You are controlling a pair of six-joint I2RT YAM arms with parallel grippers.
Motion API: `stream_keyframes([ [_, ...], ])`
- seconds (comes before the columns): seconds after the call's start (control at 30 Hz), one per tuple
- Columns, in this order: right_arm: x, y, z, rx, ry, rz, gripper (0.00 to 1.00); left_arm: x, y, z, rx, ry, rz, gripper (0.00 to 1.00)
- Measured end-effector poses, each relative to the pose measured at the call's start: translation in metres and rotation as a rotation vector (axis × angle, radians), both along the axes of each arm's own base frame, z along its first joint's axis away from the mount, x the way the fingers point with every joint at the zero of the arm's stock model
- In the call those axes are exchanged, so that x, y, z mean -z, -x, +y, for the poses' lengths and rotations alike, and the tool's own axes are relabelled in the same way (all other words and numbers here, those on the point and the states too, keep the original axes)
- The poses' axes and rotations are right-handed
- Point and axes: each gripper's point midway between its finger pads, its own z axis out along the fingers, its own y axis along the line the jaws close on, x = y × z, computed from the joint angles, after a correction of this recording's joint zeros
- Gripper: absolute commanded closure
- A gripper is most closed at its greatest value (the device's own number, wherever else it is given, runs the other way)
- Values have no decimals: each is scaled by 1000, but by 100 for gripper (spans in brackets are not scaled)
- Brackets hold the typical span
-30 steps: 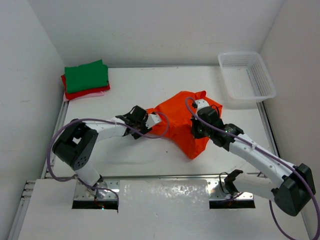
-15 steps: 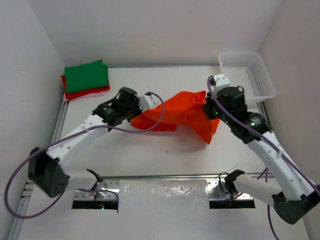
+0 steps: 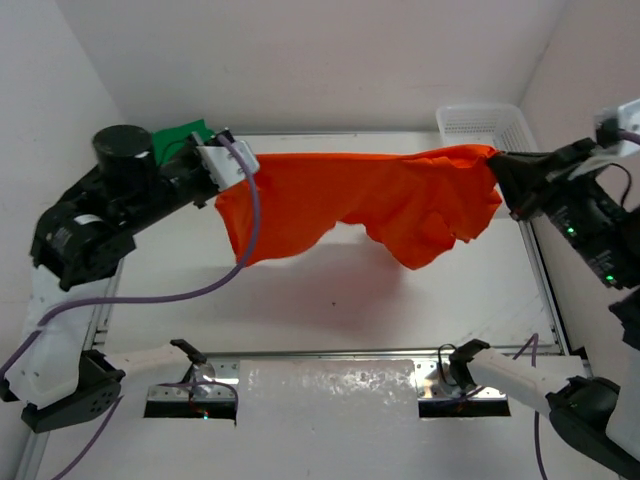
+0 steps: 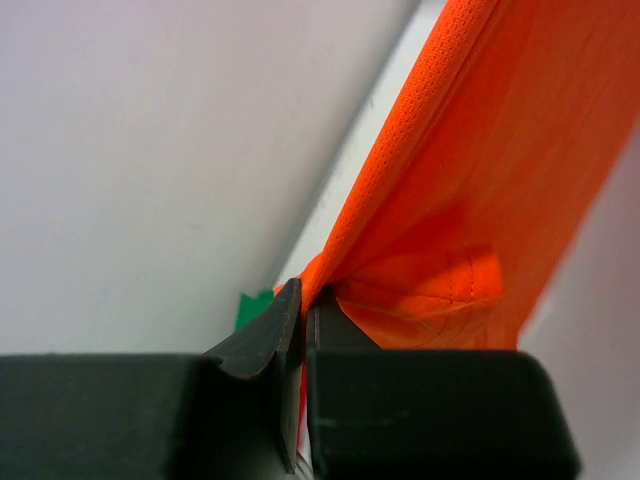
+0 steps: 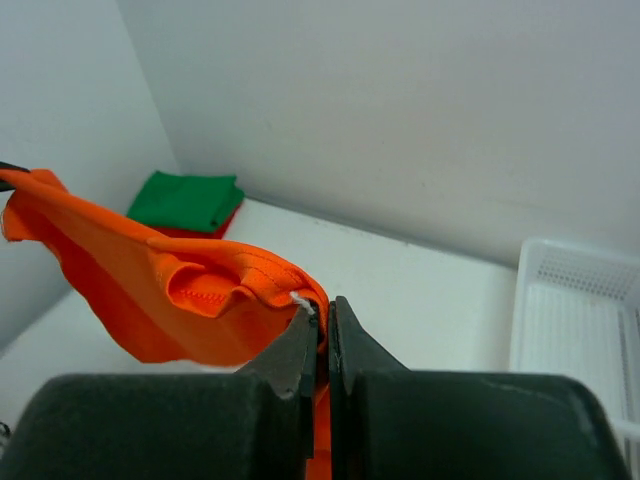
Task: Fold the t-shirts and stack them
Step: Flatten out the tshirt
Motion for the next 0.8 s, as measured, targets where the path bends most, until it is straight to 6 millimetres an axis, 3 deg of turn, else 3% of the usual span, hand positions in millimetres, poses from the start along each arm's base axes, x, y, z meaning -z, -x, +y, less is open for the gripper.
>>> stream_keyframes([
  [0.07,-17,13,-4,-16,-17,-40,100,-25,13,2,32,37,-47,100],
  [0.13,-25,19,-7,-23,-16,-57,100,-38,19,2,50,55,-75,100],
  [0.23,-21,14,-6,-14,16,-46,100,-34,19,2,52,39,-65,100],
  [0.33,-1,-13,1,18,88,18,100,-23,5,2,15,2,-41,100],
  [0.43,35,-63,15,71,204,120,100,6,-30,-4,-25,-56,36,100],
  [0.57,104,-159,27,148,335,297,100,50,-107,9,-135,-80,151,100],
  [0.67,173,-232,21,182,360,439,100,119,-175,14,-205,-119,281,100],
  [0.73,219,-273,16,191,370,515,100,171,-204,15,-227,-147,376,99],
  [0.8,267,-308,14,194,383,587,100,219,-228,14,-241,-168,452,90],
])
